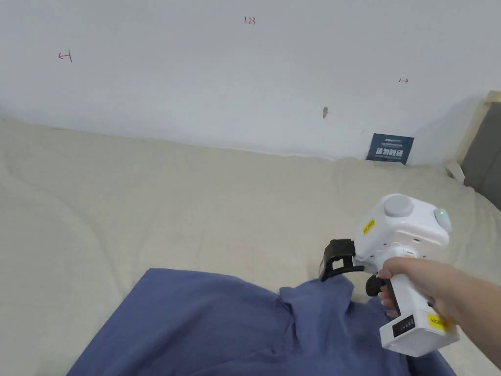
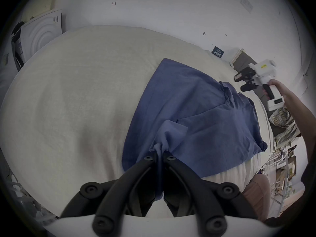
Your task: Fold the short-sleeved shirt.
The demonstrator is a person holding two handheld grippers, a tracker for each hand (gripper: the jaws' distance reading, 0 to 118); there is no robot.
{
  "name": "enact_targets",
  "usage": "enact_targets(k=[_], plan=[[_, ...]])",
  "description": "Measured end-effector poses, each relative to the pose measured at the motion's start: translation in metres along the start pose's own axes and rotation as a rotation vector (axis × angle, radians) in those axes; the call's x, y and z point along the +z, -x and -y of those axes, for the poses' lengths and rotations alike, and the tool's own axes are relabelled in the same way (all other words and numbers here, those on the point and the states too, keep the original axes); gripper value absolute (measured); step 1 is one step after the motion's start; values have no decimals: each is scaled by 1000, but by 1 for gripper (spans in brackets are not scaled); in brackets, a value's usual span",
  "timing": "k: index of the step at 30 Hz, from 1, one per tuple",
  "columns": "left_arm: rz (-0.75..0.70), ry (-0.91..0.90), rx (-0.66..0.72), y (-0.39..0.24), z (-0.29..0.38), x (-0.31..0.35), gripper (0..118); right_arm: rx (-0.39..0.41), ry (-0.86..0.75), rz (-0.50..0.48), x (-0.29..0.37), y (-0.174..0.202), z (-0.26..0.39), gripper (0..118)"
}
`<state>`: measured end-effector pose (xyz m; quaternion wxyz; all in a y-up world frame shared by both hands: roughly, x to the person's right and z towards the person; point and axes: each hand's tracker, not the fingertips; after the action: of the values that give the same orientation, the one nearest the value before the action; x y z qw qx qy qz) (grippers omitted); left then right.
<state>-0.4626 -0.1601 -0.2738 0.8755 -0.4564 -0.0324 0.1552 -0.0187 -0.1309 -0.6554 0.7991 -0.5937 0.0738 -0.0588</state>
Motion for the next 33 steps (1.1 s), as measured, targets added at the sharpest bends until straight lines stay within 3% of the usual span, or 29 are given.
enact_targets(k=[3,6,7,8,9,10,18,24,33], plan=[[22,8,24,0,2,-3,6,27,-22,56,-16,9,4,95],[20,14,29,6,4,-8,6,51,7,36,-34,12,5,88],[22,20,32,8,4,-10,6,53,14,28,-33,13,10,73],[25,24,35,9,4,-11,6,82,-15,79,-29,15,15,50],[28,24,41,9,4,-12,6,108,-58,140,-23,16,15,16],[32,22,44,10,5,-12,6,120,-79,157,-17,15,17,0],[29,-1,48,3,9,-4,6,105,-205,-59,58,1,28,0],[69,-41,58,-8,4,20,6,105,-359,-178,150,-10,102,0],[122,-194,-19,-43,-30,99,6,165,-576,-184,294,-38,178,0]])
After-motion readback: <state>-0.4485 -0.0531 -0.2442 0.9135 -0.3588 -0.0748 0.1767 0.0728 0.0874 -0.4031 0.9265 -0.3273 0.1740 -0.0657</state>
